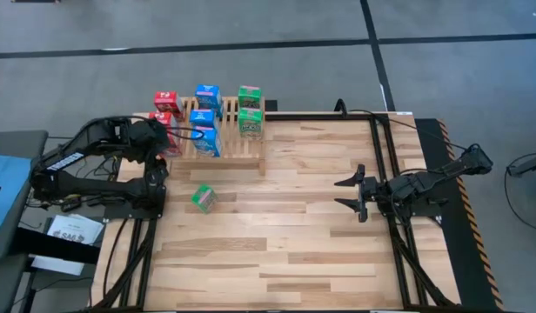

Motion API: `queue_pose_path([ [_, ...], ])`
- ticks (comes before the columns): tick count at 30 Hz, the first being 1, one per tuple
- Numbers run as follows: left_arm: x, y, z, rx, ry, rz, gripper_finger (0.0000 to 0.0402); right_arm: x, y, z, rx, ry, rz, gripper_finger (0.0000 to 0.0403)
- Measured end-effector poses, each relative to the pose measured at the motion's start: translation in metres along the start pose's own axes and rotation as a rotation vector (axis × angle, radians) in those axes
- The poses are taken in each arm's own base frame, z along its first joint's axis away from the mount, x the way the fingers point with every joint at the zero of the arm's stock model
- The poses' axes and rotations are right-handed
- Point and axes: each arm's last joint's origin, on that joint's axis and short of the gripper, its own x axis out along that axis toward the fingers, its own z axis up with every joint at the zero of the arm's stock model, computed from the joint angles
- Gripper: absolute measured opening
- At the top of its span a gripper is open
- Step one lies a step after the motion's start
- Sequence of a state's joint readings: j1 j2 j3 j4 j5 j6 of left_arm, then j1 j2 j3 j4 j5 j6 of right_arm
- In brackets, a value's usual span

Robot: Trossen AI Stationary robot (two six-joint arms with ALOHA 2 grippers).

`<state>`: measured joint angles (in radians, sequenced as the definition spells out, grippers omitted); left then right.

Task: Stack cereal on shelf
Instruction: Put the red cereal box on the shelf aligned with the red cereal boxes, then put the green cereal box on the shelf aligned with the green cereal boxes

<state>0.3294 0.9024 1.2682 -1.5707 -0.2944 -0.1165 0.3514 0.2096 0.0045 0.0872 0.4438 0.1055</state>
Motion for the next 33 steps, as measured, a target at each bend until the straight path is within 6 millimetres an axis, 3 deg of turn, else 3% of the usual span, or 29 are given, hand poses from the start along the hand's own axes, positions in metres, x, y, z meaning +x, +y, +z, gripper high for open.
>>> queue_pose_path([
  [16, 0.000, -0.002, -0.001, -0.044, 0.010, -0.079, 0.0241, 0.000, 0.000, 0.000, 0.000, 0.000, 0.000, 0.0276],
  [23, -0.010, 0.000, -0.014, -0.105, -0.033, -0.169, 0.0241, 0.000, 0.000, 0.000, 0.000, 0.000, 0.000, 0.0276],
  [33, -0.033, 0.003, -0.033, -0.141, -0.301, -0.307, 0.0241, 0.000, 0.000, 0.000, 0.000, 0.000, 0.000, 0.0276],
])
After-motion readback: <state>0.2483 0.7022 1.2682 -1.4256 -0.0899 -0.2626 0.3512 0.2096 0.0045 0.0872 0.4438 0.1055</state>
